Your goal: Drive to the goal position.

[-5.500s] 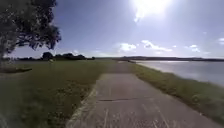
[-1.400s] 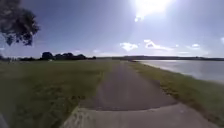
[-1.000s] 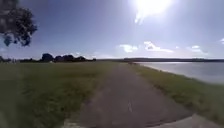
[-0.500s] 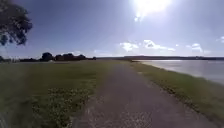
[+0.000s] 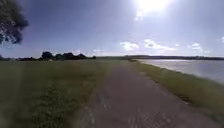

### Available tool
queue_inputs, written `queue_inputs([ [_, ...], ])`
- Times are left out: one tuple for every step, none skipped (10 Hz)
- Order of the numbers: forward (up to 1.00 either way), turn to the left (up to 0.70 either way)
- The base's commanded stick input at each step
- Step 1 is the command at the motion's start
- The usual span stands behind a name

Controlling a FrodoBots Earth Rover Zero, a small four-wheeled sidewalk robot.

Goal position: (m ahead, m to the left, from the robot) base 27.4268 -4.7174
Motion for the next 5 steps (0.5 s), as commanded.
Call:
queue_inputs([
  [0.7,0.05],
  [0.7,0.05],
  [0.7,0.05],
  [0.7,0.05],
  [0.7,0.05],
])
